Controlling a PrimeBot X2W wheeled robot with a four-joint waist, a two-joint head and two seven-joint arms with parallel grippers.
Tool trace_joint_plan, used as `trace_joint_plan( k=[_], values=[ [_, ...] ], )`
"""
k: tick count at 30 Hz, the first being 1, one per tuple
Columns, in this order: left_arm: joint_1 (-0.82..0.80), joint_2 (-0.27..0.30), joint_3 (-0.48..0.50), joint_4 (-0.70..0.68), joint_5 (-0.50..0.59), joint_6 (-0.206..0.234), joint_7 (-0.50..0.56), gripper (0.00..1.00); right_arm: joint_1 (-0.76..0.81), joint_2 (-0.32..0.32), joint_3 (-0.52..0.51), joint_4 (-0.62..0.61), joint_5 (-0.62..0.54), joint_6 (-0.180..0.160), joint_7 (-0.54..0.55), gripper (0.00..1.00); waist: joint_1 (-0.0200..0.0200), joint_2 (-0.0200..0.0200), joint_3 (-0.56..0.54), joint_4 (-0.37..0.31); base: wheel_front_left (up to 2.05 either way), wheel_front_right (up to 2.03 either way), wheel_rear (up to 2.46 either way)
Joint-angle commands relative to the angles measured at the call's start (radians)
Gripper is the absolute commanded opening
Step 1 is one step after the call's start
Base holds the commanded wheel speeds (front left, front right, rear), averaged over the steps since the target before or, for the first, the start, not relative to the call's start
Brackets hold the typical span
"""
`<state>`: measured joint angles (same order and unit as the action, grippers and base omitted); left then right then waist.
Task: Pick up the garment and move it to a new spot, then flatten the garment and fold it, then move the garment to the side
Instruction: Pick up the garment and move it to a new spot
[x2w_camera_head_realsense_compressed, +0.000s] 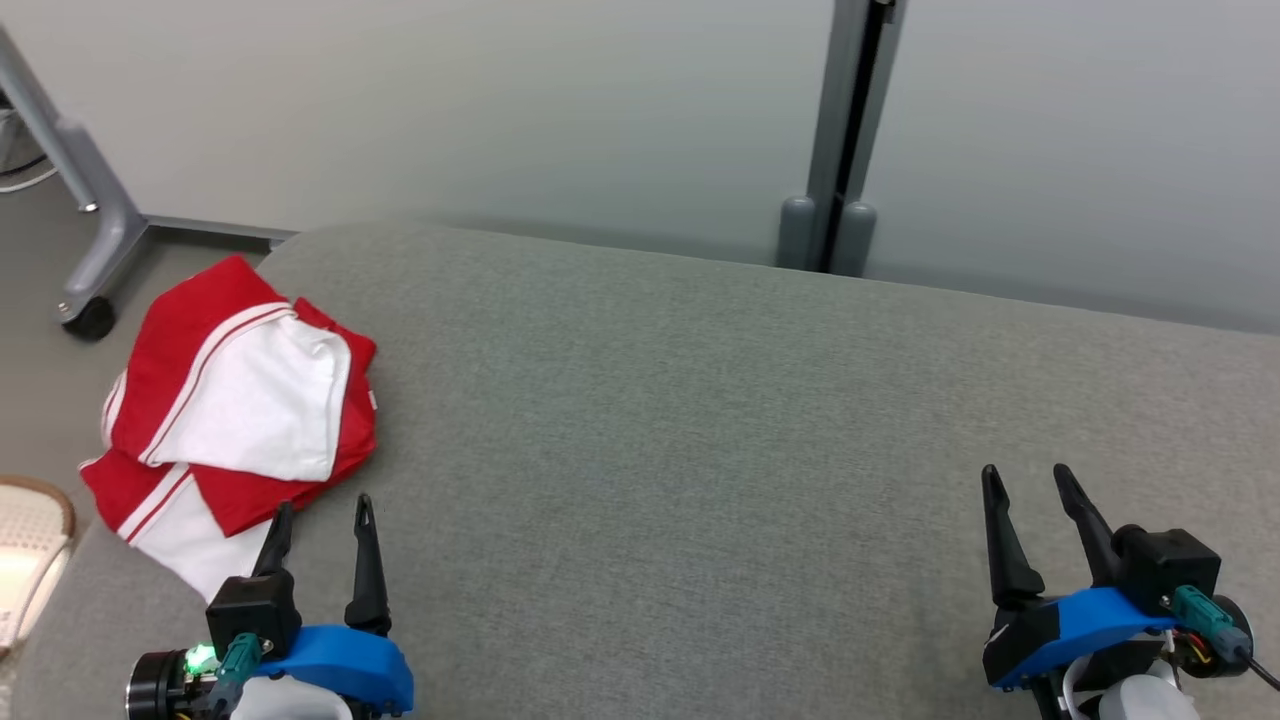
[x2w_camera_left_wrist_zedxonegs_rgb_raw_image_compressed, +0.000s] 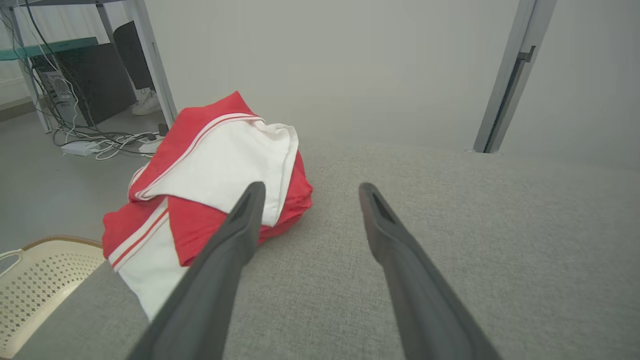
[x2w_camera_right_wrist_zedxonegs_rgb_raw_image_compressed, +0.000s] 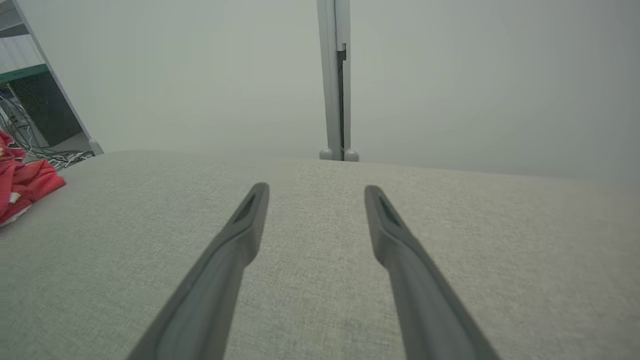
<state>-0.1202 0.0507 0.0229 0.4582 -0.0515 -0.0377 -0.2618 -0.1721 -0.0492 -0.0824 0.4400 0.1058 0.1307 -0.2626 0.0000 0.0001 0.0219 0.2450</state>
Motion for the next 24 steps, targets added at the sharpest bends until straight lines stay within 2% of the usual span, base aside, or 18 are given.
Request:
trace_joint_plan(
  k=[1,17,24],
  values=[
    [-0.011,0.000,0.005,-0.003,0.003,-0.002,-0.005,1.00,-0.010,-0.003,-0.001,-0.003,-0.002,0.000,-0.003,1.00,0.0000,-0.0001,0.025,0.037,0.00,0.00,0.00],
    [0.007,0.000,0.064,-0.006,0.001,0.000,-0.005,1.00,-0.039,-0.003,0.061,0.011,-0.049,0.000,-0.003,1.00,0.0000,-0.0001,0.057,0.287,0.00,0.00,0.00],
    [0.030,0.000,0.105,-0.047,-0.040,0.029,-0.005,1.00,-0.097,-0.003,0.134,0.039,-0.064,0.000,-0.004,1.00,0.0000,-0.0001,0.101,0.309,0.00,0.00,0.00]
  ],
)
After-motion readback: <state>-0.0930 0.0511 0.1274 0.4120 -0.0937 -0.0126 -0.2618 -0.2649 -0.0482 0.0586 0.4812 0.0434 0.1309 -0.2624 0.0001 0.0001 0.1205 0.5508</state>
